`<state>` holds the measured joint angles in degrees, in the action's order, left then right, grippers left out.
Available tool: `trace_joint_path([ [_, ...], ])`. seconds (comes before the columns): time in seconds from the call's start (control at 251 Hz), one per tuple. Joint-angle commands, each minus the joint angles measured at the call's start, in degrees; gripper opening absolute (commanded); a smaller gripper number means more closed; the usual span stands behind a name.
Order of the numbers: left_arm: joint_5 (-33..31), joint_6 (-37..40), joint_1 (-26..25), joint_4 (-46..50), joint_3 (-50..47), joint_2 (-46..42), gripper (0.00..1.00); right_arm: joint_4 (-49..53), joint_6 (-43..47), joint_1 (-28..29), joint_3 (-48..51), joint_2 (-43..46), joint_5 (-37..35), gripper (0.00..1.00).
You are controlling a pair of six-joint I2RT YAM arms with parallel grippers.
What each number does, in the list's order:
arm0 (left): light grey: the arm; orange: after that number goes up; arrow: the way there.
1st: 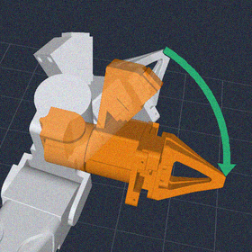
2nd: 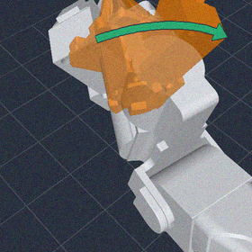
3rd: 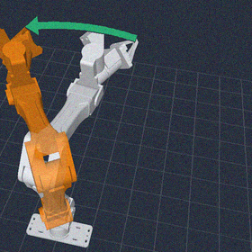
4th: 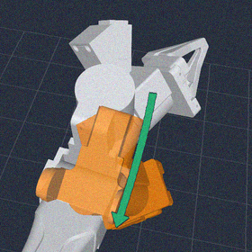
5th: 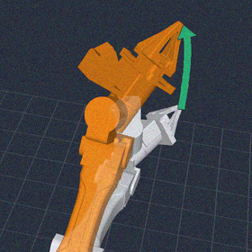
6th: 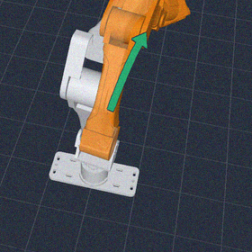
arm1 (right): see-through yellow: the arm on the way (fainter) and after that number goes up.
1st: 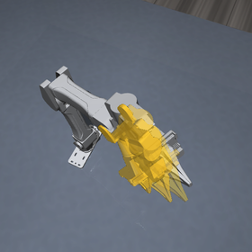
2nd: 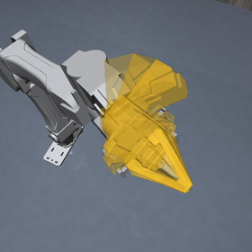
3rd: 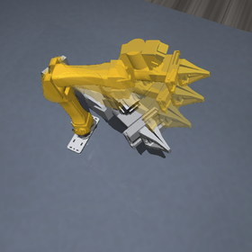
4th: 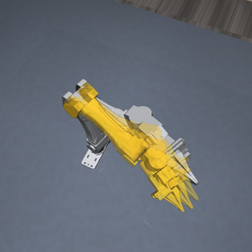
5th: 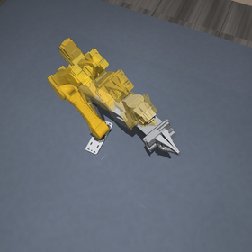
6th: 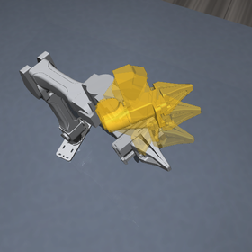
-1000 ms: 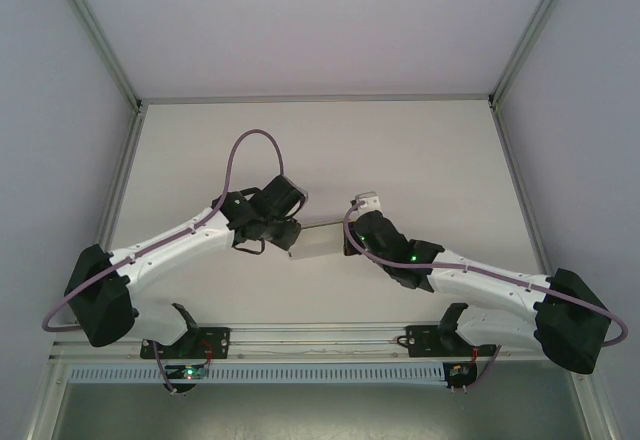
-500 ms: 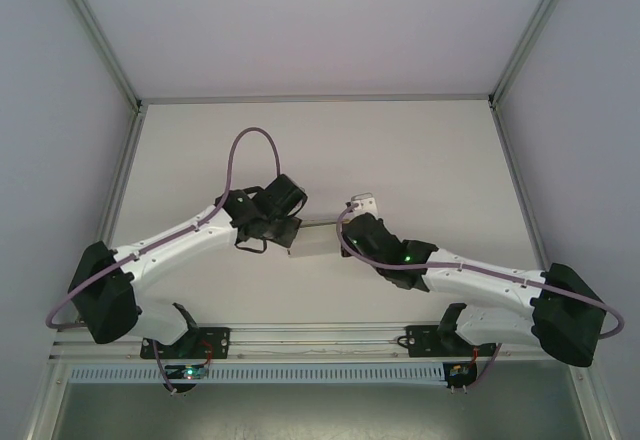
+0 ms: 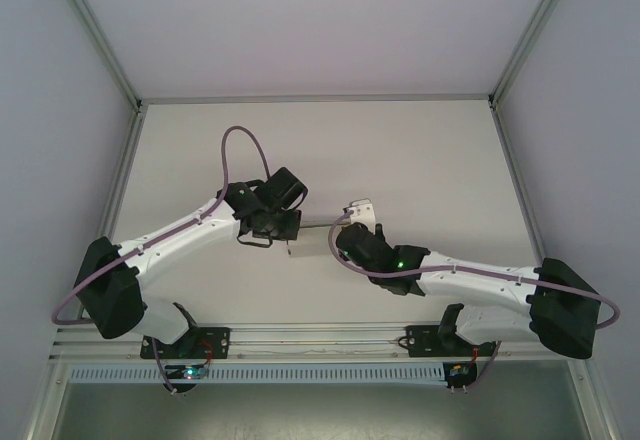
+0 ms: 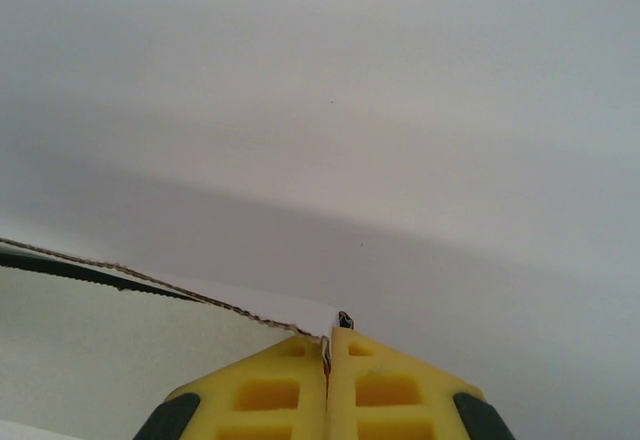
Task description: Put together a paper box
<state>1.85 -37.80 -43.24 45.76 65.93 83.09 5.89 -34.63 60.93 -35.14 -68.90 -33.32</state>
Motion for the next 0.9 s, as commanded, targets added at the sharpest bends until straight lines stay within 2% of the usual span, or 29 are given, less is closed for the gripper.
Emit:
trace_joint_path([
  [0.0, 7.6, -4.4, 0.4, -4.3, 0.1, -0.4, 0.00, 4.1, -0.7, 1.9, 1.9, -2.3, 5.5, 0.00],
  [0.088, 4.8, -2.8, 0.4, -3.8, -0.8, -0.5, 0.00, 3.9, -0.9, 2.0, 2.1, -2.2, 5.3, 0.00],
  [0.251, 4.9, -2.4, 0.2, -12.6, -8.9, -1.4, 0.00, 0.5, -1.2, 2.0, 4.0, -2.0, 5.3, 0.00],
  [0.323, 2.3, -0.9, -0.4, -13.8, -10.9, -1.1, 0.00, -1.7, -0.2, 2.2, 5.0, -1.8, 5.8, 0.00],
  [0.467, -6.1, 0.4, -4.3, -18.1, -16.7, -2.5, 0.00, -4.4, -0.3, 2.2, 7.3, -1.2, 5.3, 0.00],
  [0.615, -13.0, 0.3, -10.6, -26.4, -25.3, -5.7, 0.00, -6.8, -1.1, 2.6, 10.4, 0.4, 4.9, 0.00],
  [0.782, -15.8, -1.1, -14.8, -33.7, -33.0, -8.9, 0.00, -12.3, 3.4, 6.3, 13.8, 2.6, 4.9, 0.00],
  [0.894, -19.2, -1.1, -17.6, -38.9, -36.9, -10.0, 0.00, -13.5, 3.0, 7.7, 15.3, 3.6, 3.0, 0.00],
])
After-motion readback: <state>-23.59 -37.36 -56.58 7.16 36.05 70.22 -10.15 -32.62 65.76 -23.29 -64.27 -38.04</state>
